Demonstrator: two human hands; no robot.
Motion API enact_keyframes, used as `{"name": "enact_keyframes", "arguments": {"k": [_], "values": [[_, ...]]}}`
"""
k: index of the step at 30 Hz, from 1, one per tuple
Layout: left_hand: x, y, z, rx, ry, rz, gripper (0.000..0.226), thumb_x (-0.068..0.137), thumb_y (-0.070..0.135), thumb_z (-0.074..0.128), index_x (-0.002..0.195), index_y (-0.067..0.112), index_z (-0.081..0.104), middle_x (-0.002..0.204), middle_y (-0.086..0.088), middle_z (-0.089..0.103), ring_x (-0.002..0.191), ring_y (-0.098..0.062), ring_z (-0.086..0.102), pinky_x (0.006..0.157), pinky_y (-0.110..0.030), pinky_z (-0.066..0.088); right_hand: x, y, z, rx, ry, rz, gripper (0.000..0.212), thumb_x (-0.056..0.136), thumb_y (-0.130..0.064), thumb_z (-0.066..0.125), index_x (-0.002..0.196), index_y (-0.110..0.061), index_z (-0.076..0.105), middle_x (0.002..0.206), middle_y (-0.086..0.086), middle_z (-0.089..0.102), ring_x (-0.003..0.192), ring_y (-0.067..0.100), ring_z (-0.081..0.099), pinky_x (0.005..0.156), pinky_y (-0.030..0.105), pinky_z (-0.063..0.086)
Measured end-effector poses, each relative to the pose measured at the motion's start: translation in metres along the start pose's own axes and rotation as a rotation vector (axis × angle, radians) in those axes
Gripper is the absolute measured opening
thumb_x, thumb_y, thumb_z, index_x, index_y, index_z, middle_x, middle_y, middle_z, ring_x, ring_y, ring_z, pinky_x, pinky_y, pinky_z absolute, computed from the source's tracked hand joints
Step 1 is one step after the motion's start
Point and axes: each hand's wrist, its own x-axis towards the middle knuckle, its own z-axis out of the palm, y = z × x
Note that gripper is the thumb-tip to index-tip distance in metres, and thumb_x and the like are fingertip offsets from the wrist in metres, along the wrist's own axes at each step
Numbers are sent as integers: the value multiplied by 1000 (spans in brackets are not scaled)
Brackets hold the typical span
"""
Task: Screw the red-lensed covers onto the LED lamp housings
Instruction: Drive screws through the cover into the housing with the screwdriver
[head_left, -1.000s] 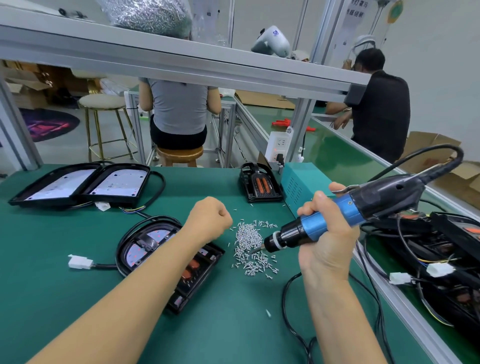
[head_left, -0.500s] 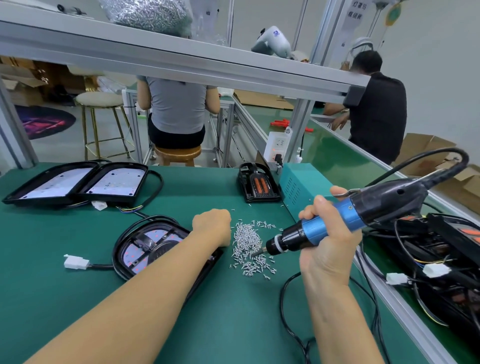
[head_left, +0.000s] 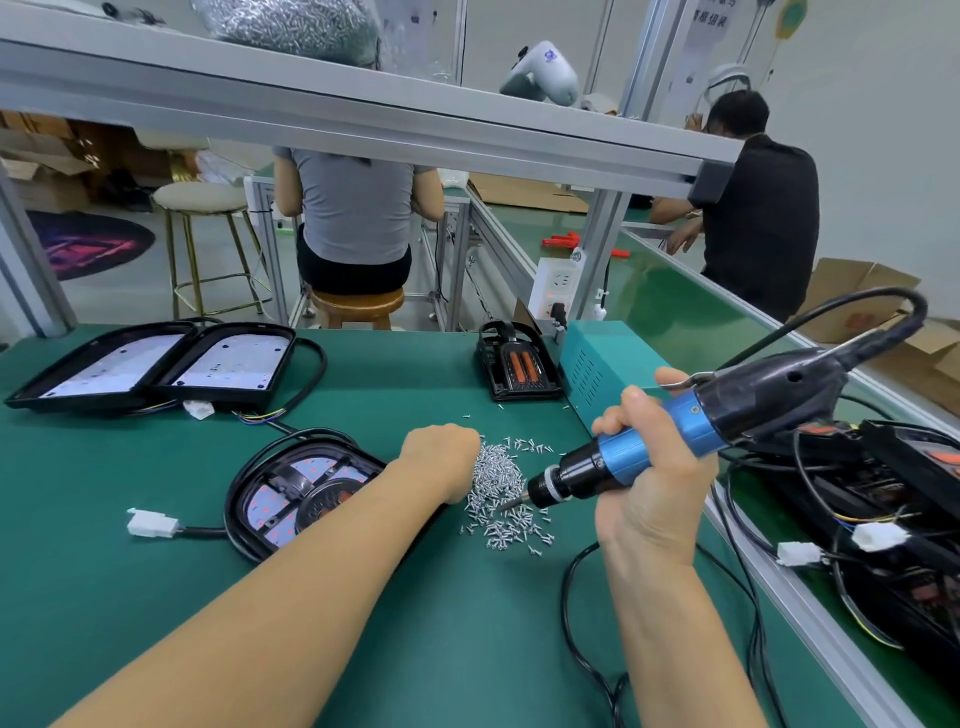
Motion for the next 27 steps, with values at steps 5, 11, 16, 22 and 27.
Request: {"name": "enact_keyframes", "arguments": {"k": [5,11,16,22,27], "values": [[-3,-15,-12,-669,55,-15,15,74,3,56,63,10,62,66,-9,61,63,-26,56,59,-27,48,4,-7,-2,37,11,25,25,74,-6,64,94,-18,57,59,-2,49,52,15,51,61,27,46],[-51,-48,-20,-1381,145,63,12,74,-3,74,78,8,70,61,-7,68,56,-13,60,55,-20,50,5,-13,7,224,0,98,22,80,-4,58,95,-19,54,61,-6,47,51,10,47,62,24,46],[-103,-65,-7,-1572,102,26,27,56,10,88,81,13,78,76,-17,72,63,-18,62,59,-25,52,-3,-16,33,380,-53,170,22,76,-4,57,91,-20,53,56,-7,47,49,7,46,57,19,46],[-136,-74,1,-1702,191,27,15,77,-1,68,78,10,78,79,-19,73,64,-20,66,60,-24,56,-26,-7,58,403,-127,238,20,77,-6,56,91,-20,54,58,-7,46,50,7,46,58,20,46],[-148,-79,1,-1724,254,1,20,82,-7,63,79,7,76,78,-20,73,59,-17,66,54,-19,52,-38,-3,71,394,-153,261,22,74,-6,57,91,-19,55,56,-6,47,48,8,46,56,20,45]]}}
